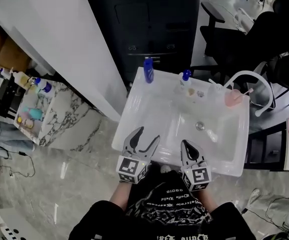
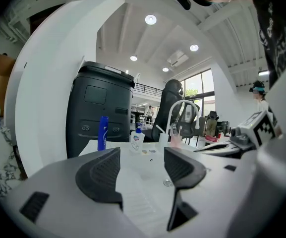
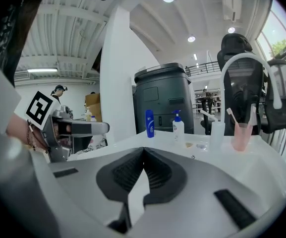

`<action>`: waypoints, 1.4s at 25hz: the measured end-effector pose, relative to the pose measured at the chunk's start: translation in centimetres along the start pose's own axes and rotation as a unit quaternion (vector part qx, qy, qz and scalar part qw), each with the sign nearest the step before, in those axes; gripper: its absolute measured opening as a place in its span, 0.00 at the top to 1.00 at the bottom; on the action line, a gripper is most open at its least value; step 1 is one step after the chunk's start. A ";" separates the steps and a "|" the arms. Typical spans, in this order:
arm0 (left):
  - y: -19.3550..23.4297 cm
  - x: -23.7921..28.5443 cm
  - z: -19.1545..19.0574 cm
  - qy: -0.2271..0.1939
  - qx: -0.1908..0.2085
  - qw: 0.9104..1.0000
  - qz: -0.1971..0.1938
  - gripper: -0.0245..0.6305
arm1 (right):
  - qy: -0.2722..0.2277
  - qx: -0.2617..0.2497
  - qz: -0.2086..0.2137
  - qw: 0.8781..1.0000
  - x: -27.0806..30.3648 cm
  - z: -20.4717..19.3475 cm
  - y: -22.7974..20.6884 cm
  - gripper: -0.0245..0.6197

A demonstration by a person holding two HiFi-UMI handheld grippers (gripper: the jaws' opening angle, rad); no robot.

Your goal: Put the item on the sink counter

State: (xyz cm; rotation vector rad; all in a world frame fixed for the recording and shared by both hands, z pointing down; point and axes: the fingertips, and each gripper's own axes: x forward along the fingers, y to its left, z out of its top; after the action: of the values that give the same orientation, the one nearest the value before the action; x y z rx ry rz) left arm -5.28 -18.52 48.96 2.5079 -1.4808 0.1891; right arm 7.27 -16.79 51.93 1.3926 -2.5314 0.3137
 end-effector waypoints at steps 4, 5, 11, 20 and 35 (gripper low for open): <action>-1.1 -1.2 -1.5 0.012 -0.010 1.000 0.004 0.54 | 0.009 0.003 0.000 1.000 -1.0 -1.1 0.0 0.96; -1.3 -1.4 -1.5 0.011 -0.011 1.000 0.005 0.54 | 0.011 0.003 0.001 1.000 -1.2 -1.1 0.2 0.96; -2.3 -1.9 -1.0 -0.003 -0.010 1.000 -0.006 0.63 | 0.002 0.000 0.004 1.000 -1.9 -0.4 0.3 0.96; -3.1 -2.1 -1.6 0.002 -0.002 1.000 -0.013 0.93 | -0.004 0.002 0.003 1.000 -1.8 -0.7 0.2 0.96; 0.1 -1.8 -1.8 0.019 -0.033 0.999 0.004 0.95 | 0.006 -0.028 0.022 0.999 0.6 0.5 1.3 0.97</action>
State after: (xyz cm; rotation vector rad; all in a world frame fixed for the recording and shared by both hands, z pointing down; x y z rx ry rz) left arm -6.21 -16.56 50.33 2.4330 -1.4594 0.1837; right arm 5.80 -16.77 51.54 1.3115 -2.5446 0.2554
